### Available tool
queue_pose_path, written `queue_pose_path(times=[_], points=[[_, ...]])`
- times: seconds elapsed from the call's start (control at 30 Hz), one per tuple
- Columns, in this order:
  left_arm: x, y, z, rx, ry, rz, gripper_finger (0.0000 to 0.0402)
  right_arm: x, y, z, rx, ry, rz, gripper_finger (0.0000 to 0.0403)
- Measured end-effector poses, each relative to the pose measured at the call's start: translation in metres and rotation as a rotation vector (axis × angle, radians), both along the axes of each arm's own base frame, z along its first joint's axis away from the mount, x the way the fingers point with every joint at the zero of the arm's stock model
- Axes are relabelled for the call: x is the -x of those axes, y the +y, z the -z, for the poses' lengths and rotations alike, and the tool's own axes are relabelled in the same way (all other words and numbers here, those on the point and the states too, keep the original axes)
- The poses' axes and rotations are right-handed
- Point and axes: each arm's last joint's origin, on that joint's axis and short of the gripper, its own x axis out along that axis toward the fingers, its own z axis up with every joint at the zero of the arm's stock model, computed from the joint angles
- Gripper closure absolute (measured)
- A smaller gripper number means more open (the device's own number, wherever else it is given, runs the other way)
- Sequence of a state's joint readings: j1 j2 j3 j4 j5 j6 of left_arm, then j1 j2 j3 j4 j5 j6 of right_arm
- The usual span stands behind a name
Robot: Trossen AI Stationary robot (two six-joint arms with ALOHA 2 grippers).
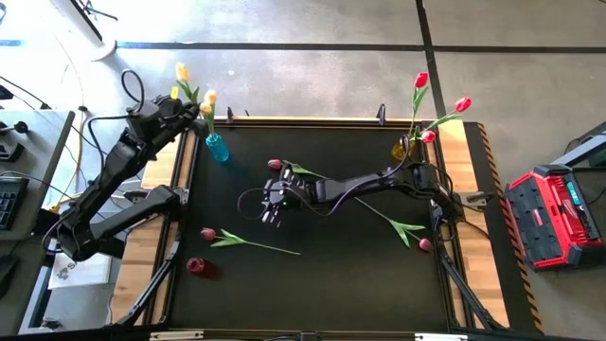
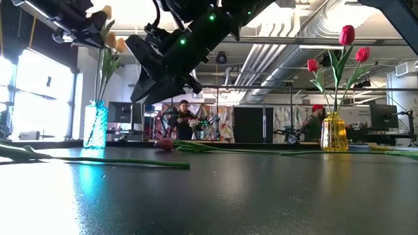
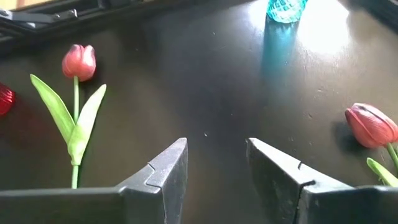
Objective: Sort flowers into vase by color
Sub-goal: Put the white tulip into the blue vase, then put the top dark red tulip into the red vase
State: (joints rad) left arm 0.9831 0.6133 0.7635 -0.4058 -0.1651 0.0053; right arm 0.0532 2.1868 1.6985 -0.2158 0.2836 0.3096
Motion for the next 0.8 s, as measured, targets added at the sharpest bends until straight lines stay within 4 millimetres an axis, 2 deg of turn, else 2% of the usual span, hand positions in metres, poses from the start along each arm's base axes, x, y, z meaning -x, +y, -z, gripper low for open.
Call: queue_pose_path(times=[0.23,0.37,0.63,0.8], points=[[0.002,-0.004,0.001,0.002,0.018,0.003,0.0232,0.001,0.0,0.001,0.0,0.011,0.006,0.0247],[0.005,-0.007,-0.002,-0.018,0.014,0.004,0.0195,0.001,0.0,0.001,0.0,0.011,0.006,0.0247],[0.017,-0.025,-0.022,-0.072,0.037,0.015,0.0185,0.002,0.0,0.002,0.0,0.023,0.006,0.0247],[0.026,-0.04,-0.035,-0.073,0.049,0.033,0.0185,0.007,-0.005,0.007,0.019,0.103,0.029,0.0247]])
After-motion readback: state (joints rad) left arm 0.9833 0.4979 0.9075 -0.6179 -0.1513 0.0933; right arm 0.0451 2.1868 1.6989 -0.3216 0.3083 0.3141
